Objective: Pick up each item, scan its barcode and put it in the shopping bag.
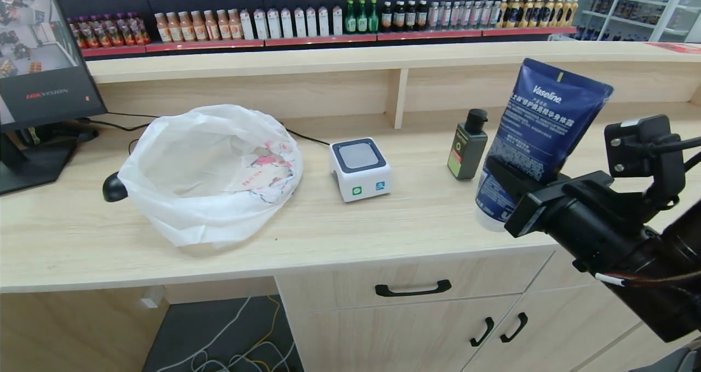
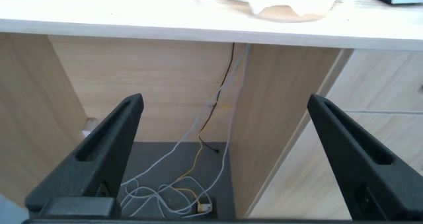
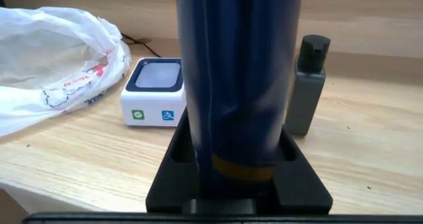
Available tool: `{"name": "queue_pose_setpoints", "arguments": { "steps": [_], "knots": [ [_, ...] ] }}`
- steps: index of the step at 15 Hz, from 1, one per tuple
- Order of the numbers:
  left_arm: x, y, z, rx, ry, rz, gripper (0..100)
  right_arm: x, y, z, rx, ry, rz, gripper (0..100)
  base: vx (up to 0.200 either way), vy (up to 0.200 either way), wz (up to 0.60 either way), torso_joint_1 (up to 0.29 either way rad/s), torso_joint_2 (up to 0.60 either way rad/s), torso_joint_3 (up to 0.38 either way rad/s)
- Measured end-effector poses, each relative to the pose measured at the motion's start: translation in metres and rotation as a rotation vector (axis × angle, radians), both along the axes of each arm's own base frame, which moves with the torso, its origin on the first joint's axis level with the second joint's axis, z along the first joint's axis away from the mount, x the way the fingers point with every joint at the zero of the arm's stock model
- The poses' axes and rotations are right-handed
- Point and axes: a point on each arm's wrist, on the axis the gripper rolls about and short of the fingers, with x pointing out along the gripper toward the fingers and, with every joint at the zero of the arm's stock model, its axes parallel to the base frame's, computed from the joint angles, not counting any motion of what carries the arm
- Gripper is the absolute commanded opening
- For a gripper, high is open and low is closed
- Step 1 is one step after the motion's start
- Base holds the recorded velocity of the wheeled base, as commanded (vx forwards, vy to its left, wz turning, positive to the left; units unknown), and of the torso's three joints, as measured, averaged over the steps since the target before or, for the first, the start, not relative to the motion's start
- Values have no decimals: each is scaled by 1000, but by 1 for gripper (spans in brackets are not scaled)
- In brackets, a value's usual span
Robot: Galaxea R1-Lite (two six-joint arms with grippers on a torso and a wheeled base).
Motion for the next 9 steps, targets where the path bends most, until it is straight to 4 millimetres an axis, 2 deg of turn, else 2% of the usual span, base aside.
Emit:
{"name": "queue_pose_setpoints", "arguments": {
  "steps": [6,9],
  "knots": [
    [0,0,0,3,0,0,100,1,-2,6,10,-16,-13,0,0,200,0,4,3,1],
    [0,0,0,6,1,0,100,3,-3,12,32,-32,-53,0,0,0,0,0,0,0]
  ]
}}
